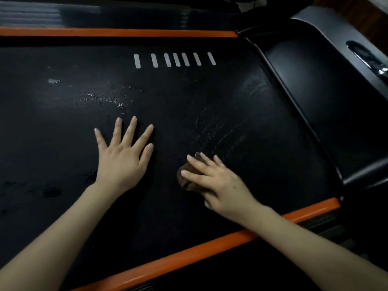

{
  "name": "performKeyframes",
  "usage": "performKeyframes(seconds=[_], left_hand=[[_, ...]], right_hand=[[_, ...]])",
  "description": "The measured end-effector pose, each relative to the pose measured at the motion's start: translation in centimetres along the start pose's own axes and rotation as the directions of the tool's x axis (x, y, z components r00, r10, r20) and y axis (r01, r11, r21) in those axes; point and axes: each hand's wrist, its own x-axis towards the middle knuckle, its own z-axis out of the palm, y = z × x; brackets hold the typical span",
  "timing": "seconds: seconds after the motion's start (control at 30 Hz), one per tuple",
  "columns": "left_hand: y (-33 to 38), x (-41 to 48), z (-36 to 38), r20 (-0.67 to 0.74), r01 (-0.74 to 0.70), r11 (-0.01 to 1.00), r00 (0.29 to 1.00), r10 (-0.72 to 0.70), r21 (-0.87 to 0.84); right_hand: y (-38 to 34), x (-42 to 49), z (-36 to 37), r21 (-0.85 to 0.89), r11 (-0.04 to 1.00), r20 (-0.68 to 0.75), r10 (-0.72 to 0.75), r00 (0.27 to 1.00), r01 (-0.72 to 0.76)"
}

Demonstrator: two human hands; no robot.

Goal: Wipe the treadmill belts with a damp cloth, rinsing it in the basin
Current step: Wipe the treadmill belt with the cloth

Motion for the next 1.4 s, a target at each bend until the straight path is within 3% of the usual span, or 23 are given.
performKeyframes(seconds=[0.07, 0.17, 0.23, 0.37, 0.43, 0.57, 0.67, 0.77, 0.9, 1.03, 1.1, 1.17, 1.27, 1.33, 1.4], left_hand=[[-0.1, 0.0, 0.1, 0.004, -0.012, 1.0, 1.0, 0.012, 0.006], [0.1, -0.1, 0.3, 0.001, -0.013, 1.0, 1.0, 0.013, -0.007], [0.3, -0.1, 0.2, -0.005, -0.005, 1.0, 1.0, 0.005, -0.011], [0.4, 0.0, 0.1, -0.002, 0.009, 1.0, 1.0, -0.009, -0.03], [0.2, 0.0, 0.1, -0.012, -0.002, 1.0, 1.0, 0.001, -0.026], [-0.3, 0.1, 0.2, -0.014, -0.025, 1.0, 1.0, 0.025, -0.019], [-0.2, 0.0, 0.2, -0.006, -0.022, 0.999, 1.0, 0.022, -0.027], [0.0, 0.1, -0.2, 0.006, -0.009, 0.999, 1.0, 0.009, -0.03], [0.1, 0.4, -0.8, 0.024, 0.003, 1.0, 1.0, -0.002, -0.031], [-1.4, 1.7, -1.6, -0.114, -0.046, 0.995, 0.993, 0.036, -0.084], [-2.4, 2.6, -1.8, -0.125, -0.027, 0.998, 0.992, 0.019, -0.063], [-3.1, 3.4, -1.5, -0.067, 0.043, 0.999, 0.997, -0.045, -0.032], [-3.6, 3.9, -0.7, -0.016, 0.096, 0.995, 0.995, -0.096, -0.008], [-3.4, 3.9, -0.3, -0.017, 0.098, 0.995, 0.995, -0.098, -0.006], [-3.4, 3.9, -0.3, -0.021, 0.103, 0.995, 0.994, -0.103, -0.009]], right_hand=[[2.7, -1.2, -1.6, 0.041, 0.988, -0.051, 0.154, 0.987, -0.152], [5.9, -3.3, -4.3, 0.186, 0.871, -0.179, 0.485, 0.856, -0.454], [5.0, -3.6, -4.0, 0.205, 0.846, -0.203, 0.528, 0.824, -0.492], [-1.2, -1.4, 0.1, 0.095, 0.972, -0.109, 0.223, 0.969, -0.214], [-3.2, -0.8, 0.8, 0.01, 0.998, -0.027, 0.068, 0.997, -0.067], [-1.0, -3.1, -1.6, -0.023, 0.998, 0.146, -0.06, 0.987, 0.064], [2.8, -6.0, -4.8, -0.046, 0.995, 0.143, 0.097, 0.985, -0.092], [2.2, -6.2, -5.0, 0.025, 0.98, 0.093, 0.193, 0.977, -0.196], [-2.4, -1.8, -0.5, 0.047, 0.993, 0.155, -0.119, 0.981, 0.113], [-1.1, 2.1, 0.5, -0.078, 0.944, 0.134, -0.309, 0.942, 0.321], [0.6, 4.3, 0.4, -0.112, 0.954, 0.096, -0.267, 0.959, 0.277], [2.7, 8.2, -0.4, -0.089, 0.994, -0.035, -0.067, 0.997, 0.063], [4.9, 14.0, -1.4, 0.003, 0.964, -0.157, 0.264, 0.952, -0.266], [4.5, 14.3, -0.7, 0.029, 0.95, -0.161, 0.31, 0.937, -0.31], [2.4, 11.3, 0.4, 0.003, 0.99, -0.144, 0.137, 0.98, -0.138]])
